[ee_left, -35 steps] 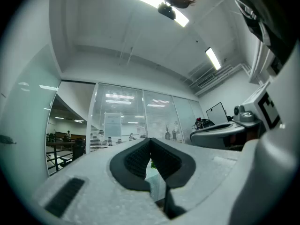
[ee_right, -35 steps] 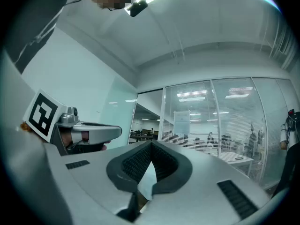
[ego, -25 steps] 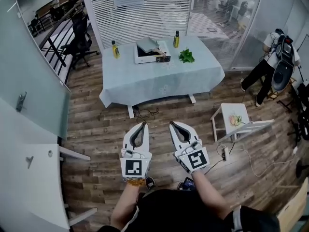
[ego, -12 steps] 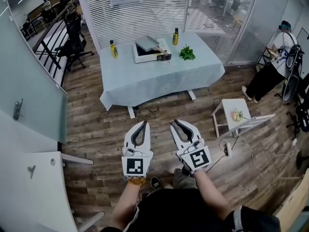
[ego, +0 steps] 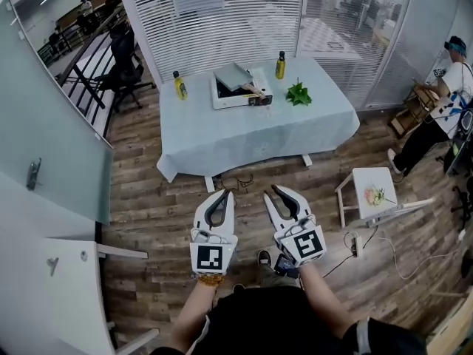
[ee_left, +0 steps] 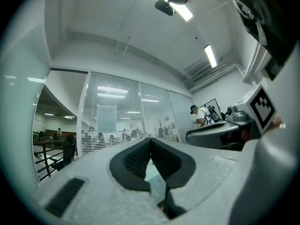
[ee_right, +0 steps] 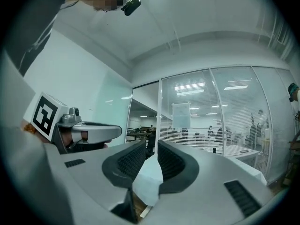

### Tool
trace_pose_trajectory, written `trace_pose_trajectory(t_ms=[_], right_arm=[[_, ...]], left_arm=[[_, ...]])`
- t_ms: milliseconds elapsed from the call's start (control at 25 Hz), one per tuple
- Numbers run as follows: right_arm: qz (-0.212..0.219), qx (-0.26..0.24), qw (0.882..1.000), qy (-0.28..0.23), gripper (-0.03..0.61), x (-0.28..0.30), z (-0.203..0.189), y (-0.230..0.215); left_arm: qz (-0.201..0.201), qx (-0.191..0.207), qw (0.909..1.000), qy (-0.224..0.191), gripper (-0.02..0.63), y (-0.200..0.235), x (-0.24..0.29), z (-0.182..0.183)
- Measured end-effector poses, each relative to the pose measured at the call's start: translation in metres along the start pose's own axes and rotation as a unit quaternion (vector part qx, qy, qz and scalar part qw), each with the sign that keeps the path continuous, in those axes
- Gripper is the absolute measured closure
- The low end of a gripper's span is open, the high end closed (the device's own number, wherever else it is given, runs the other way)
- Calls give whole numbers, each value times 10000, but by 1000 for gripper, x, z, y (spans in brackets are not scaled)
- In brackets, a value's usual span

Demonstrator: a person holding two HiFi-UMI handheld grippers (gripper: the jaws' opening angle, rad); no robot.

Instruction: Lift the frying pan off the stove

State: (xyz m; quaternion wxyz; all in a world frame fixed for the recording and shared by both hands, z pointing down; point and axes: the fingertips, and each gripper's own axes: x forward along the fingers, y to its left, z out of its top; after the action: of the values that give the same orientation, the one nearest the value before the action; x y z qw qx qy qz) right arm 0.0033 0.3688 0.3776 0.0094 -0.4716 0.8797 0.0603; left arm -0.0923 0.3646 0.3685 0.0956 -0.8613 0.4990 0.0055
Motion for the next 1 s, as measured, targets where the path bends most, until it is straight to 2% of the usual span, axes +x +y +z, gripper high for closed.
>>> trace_pose_trajectory(t_ms=[280, 400, 720, 1000], right_arm=[[156, 28, 9999, 0, 512, 25, -11, -72], [226, 59, 9997, 25, 512, 35, -20, -94], [499, 84, 9985, 224, 511, 73, -38, -122], [597, -228, 9970, 444, 512, 126, -56, -144]], left_arm=[[229, 191, 9995, 124, 598, -1, 68, -4], [328, 133, 9993, 129, 598, -1, 88, -8], [483, 197, 9983, 249, 598, 21, 130, -19], [507, -36, 9987, 58, 598, 62, 181, -43]])
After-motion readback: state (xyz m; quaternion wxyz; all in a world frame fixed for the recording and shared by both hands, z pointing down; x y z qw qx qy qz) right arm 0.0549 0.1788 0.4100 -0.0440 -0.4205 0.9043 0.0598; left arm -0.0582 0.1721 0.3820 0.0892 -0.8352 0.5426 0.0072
